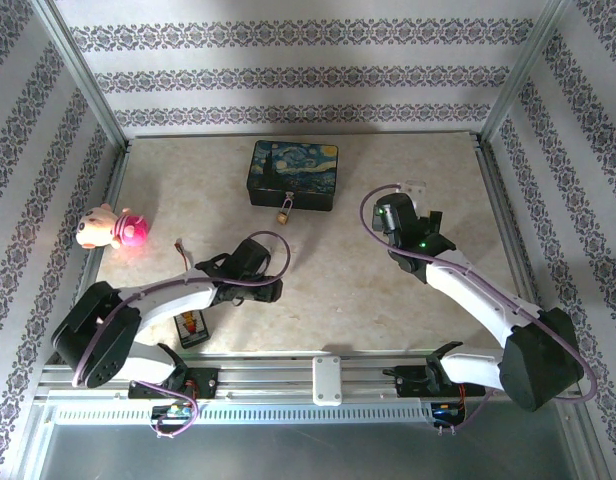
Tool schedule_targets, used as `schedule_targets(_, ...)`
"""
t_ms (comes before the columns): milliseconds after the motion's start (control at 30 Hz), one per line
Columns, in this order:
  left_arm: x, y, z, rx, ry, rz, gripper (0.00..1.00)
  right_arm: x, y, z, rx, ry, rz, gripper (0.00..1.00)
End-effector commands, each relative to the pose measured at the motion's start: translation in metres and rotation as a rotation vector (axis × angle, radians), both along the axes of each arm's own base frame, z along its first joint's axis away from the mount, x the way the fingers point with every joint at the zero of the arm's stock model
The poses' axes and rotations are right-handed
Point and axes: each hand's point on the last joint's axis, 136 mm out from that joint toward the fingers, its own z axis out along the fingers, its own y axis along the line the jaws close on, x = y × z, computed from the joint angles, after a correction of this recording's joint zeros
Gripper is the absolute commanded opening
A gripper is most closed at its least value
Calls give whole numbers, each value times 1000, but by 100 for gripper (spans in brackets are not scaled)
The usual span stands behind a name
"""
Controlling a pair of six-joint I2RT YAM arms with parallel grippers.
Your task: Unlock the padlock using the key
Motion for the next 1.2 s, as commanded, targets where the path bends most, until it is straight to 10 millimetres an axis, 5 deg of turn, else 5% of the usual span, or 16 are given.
schedule_targets(0, 11, -22, 11, -58, -29, -37, 52, -6, -3, 2, 16, 2, -40, 98)
schedule_targets(167, 12, -35, 2, -72, 2, -71, 40, -11, -5, -2, 35, -2, -52, 98)
schedule_targets(333, 14, -42, -3, -22, -2, -106, 38, -13, -6, -3, 41, -5, -55, 98)
schedule_targets(567, 21, -63, 9, -75, -42, -149, 23, -14, -6, -1, 49, -10, -55, 98)
schedule_targets(900, 20, -9, 8, 144, -27, 57, 34, -20, -1, 3, 88, 13, -32, 98)
schedule_targets(1167, 26, -7, 1, 175, -6, 67, 41, -22, 7, 9, 82, 51, -6, 98)
